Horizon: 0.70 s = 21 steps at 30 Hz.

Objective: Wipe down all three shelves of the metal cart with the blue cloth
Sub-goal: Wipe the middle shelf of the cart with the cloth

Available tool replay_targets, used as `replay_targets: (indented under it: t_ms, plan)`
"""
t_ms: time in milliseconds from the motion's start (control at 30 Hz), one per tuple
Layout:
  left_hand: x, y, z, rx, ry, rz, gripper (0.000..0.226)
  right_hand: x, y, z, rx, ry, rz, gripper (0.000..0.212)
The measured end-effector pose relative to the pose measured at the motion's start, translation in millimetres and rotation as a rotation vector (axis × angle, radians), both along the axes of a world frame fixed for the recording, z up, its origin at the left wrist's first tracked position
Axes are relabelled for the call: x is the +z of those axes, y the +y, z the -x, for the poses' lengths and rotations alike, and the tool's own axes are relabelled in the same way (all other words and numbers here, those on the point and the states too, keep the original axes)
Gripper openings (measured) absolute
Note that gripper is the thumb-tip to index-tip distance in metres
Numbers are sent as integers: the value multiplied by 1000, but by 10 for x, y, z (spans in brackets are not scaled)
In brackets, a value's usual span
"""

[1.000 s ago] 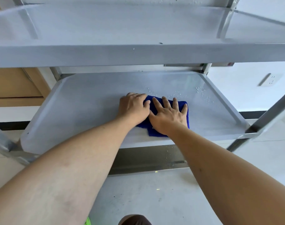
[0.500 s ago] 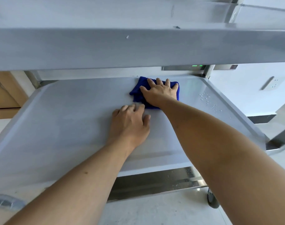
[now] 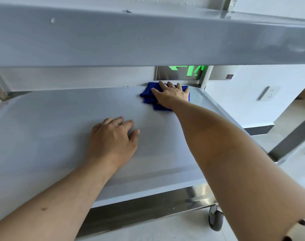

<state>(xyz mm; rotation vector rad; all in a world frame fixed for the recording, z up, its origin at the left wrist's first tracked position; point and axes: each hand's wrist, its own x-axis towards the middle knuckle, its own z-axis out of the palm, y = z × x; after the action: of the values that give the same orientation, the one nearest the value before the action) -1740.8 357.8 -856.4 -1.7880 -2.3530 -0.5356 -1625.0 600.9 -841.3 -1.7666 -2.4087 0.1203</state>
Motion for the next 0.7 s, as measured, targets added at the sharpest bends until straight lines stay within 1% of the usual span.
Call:
replay_targets:
  t_ms: [167, 333, 533, 700]
  plan:
    - [-13, 27, 1, 15, 3, -7, 45, -12, 52, -511, -101, -19, 4, 69]
    - [-7, 25, 1, 13, -6, -16, 45, -1, -106, -906, -149, -44, 8, 67]
    - [8, 35, -9, 10, -10, -10, 44, -9, -491, -1186, -155, -48, 30, 71]
    - [26, 20, -12, 2, -21, -5, 41, -13, -966, -1443, -154, -36, 42, 73]
